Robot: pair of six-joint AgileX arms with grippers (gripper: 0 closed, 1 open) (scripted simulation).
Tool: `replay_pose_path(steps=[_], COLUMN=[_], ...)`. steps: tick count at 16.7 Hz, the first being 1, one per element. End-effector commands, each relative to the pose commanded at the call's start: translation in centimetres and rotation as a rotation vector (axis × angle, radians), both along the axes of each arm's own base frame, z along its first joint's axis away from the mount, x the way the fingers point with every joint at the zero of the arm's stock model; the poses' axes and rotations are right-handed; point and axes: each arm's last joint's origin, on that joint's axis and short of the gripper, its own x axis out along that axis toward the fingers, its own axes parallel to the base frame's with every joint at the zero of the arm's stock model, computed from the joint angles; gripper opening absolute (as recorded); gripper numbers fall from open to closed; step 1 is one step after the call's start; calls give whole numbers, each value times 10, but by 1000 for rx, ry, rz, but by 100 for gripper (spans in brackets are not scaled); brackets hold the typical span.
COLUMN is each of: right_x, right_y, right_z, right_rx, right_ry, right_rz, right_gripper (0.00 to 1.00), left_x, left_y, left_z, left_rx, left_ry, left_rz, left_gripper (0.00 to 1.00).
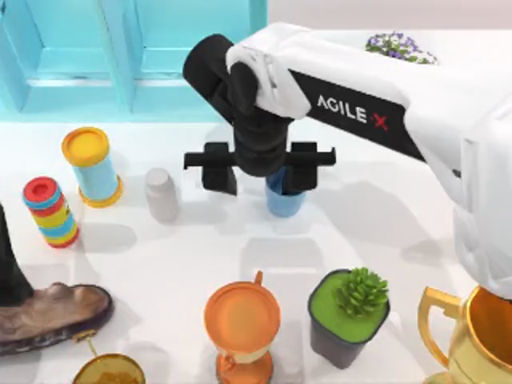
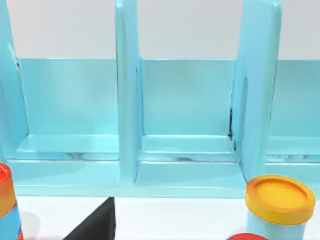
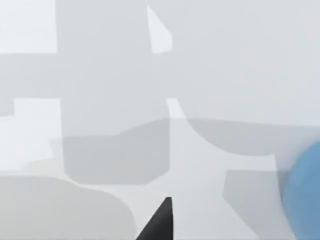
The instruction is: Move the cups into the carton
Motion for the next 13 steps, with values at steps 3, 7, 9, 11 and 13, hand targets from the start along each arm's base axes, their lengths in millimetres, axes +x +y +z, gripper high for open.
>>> replay_pose_path(steps=[3, 7, 9, 11, 13], right_x=[0, 0, 0, 0, 0], right_y=[0, 0, 0, 0, 0], right_z=[0, 0, 0, 0, 0], right_rx=[0, 0, 0, 0, 0], right_ry=[0, 0, 0, 0, 0], right_rz=[0, 0, 0, 0, 0], right_gripper=[25, 0, 0, 0, 0], left_x=[0, 0, 0, 0, 0], left_y=[0, 0, 0, 0, 0], left_z=[0, 0, 0, 0, 0], left_rx=[0, 0, 0, 0, 0], left_ry=[0, 0, 0, 0, 0], left_rz=[0, 0, 0, 0, 0], left_gripper=[100, 100, 100, 100, 100])
